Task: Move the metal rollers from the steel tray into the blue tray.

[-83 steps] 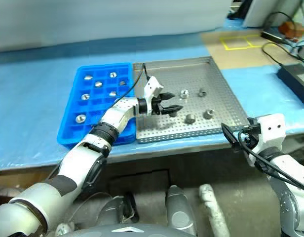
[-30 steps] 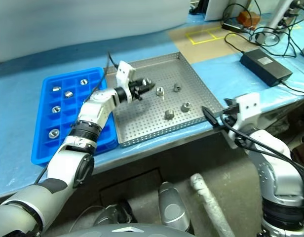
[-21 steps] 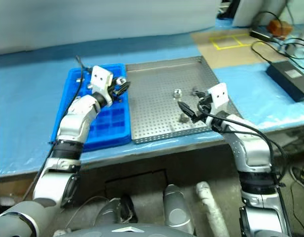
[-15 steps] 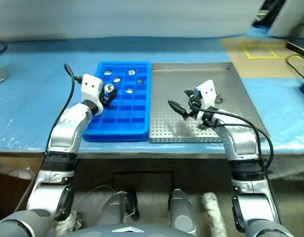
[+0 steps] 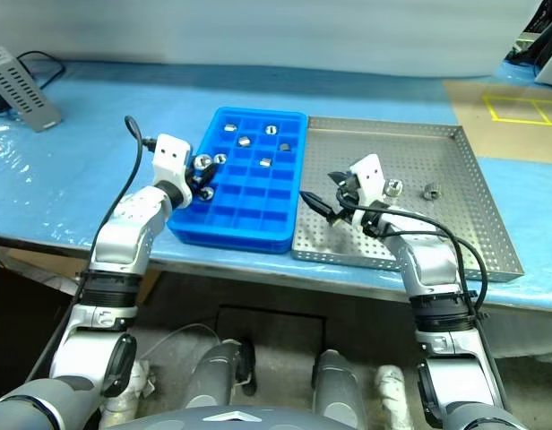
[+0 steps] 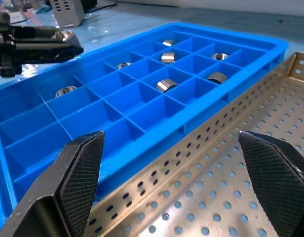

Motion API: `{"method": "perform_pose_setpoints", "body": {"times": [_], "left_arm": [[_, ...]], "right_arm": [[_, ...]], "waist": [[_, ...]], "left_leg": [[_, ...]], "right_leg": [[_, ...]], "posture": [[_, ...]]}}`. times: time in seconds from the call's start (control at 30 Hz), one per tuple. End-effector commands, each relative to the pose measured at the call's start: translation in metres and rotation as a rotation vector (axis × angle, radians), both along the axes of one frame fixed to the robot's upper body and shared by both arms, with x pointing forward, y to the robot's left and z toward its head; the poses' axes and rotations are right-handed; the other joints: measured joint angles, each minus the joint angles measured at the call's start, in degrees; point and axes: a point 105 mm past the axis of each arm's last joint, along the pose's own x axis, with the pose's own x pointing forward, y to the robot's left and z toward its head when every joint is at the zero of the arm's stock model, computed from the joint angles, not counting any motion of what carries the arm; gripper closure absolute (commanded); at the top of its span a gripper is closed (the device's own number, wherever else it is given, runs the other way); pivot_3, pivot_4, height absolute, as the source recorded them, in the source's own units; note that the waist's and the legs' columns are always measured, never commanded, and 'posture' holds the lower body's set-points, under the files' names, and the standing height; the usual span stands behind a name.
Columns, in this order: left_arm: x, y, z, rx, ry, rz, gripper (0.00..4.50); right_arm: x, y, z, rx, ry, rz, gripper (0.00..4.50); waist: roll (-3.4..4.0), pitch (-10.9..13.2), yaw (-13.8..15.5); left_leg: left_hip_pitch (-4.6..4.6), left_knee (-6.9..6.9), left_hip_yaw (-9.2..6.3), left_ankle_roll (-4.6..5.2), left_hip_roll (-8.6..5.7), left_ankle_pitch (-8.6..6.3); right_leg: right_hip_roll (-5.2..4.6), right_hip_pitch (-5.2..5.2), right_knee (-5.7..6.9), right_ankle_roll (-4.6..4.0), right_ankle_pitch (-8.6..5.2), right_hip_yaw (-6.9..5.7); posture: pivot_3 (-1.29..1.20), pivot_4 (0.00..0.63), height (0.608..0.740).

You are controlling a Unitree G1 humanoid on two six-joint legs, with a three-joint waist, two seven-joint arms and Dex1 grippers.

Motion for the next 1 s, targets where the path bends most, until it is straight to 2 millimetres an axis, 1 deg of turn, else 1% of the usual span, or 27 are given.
{"method": "perform_pose_setpoints", "body": {"times": [0.03,0.13,0.37,0.43,0.53,0.57,0.6,0.7,0.77,0.87,1.0], "left_arm": [[0.004,-0.005,0.009,-0.001,-0.032,-0.016,2.77],[0.007,-0.005,0.005,0.003,-0.015,-0.016,2.77],[0.012,-0.011,-0.002,0.014,0.014,-0.047,2.77],[0.013,-0.014,-0.003,0.005,0.021,-0.058,2.05],[0.018,-0.014,-0.003,0.017,0.025,-0.042,1.14],[0.019,-0.016,-0.001,0.015,0.015,-0.046,0.69],[0.021,-0.022,0.003,0.006,0.005,-0.066,0.4],[0.025,-0.04,0.011,-0.04,-0.014,-0.135,0.4],[0.027,-0.053,0.018,-0.068,-0.031,-0.182,0.4],[0.029,-0.082,0.032,-0.097,-0.069,-0.298,0.4],[0.031,-0.118,0.037,-0.123,-0.062,-0.425,0.4]], "right_arm": [[-0.005,-0.006,0.017,-0.004,-0.066,-0.02,0.0],[-0.007,-0.01,0.016,-0.004,-0.064,-0.037,0.0],[-0.011,-0.017,0.015,-0.013,-0.063,-0.064,0.0],[-0.012,-0.019,0.014,-0.022,-0.062,-0.076,0.0],[-0.015,-0.025,0.015,-0.029,-0.065,-0.099,0.0],[-0.016,-0.028,0.015,-0.03,-0.067,-0.111,0.0],[-0.018,-0.031,0.016,-0.034,-0.069,-0.125,0.0],[-0.024,-0.042,0.017,-0.046,-0.075,-0.17,0.0],[-0.03,-0.053,0.019,-0.048,-0.082,-0.213,0.0],[-0.042,-0.072,0.024,-0.048,-0.096,-0.303,0.0],[-0.061,-0.091,0.028,-0.055,-0.108,-0.407,0.0]], "waist": [[0.0,0.0,-0.4],[-0.01,0.0,-0.9],[-0.01,0.0,-1.1],[-0.01,0.0,-1.0],[-0.01,0.0,-1.1],[-0.01,0.0,-1.1],[-0.01,0.0,-1.2],[-0.01,0.0,-1.3],[-0.01,0.0,-1.6],[-0.02,0.0,-2.7],[-0.02,0.0,-4.5]], "left_leg": [[0.0,-0.07,0.02,-0.03,0.02,0.03],[-0.09,-0.15,0.07,0.13,0.06,0.13],[-0.19,-0.16,0.23,0.25,0.08,0.09],[-0.19,-0.16,0.24,0.24,0.08,0.09],[-0.13,-0.14,0.33,0.22,0.07,0.08],[-0.13,-0.14,0.34,0.21,0.07,0.07],[-0.13,-0.14,0.34,0.21,0.07,0.07],[-0.13,-0.14,0.36,0.24,0.07,0.09],[-0.14,-0.14,0.39,0.3,0.07,0.08],[-0.16,-0.14,0.46,0.4,0.06,0.03],[-0.15,-0.12,0.54,0.5,0.04,-0.04]], "right_leg": [[0.03,-0.07,0.0,0.0,0.0,0.01],[0.07,-0.24,-0.01,0.0,0.0,0.01],[0.06,-0.41,-0.02,-0.01,0.0,0.09],[0.06,-0.39,-0.03,-0.01,0.0,0.09],[0.06,-0.36,-0.04,-0.02,0.0,0.19],[0.06,-0.36,-0.04,-0.02,0.0,0.2],[0.06,-0.36,-0.04,-0.02,0.0,0.2],[0.06,-0.36,-0.04,-0.02,0.0,0.21],[0.06,-0.36,-0.07,-0.02,0.0,0.21],[0.05,-0.36,-0.12,-0.02,0.0,0.24],[0.05,-0.36,-0.23,-0.02,0.0,0.33]], "posture": [[-0.22,0.15,0.74],[-0.23,0.15,0.74],[-0.27,0.15,0.74],[-0.29,0.15,0.74],[-0.32,0.15,0.74],[-0.34,0.15,0.74],[-0.35,0.15,0.74],[-0.41,0.15,0.74],[-0.47,0.15,0.74],[-0.56,0.15,0.74],[-0.66,0.15,0.74]]}}
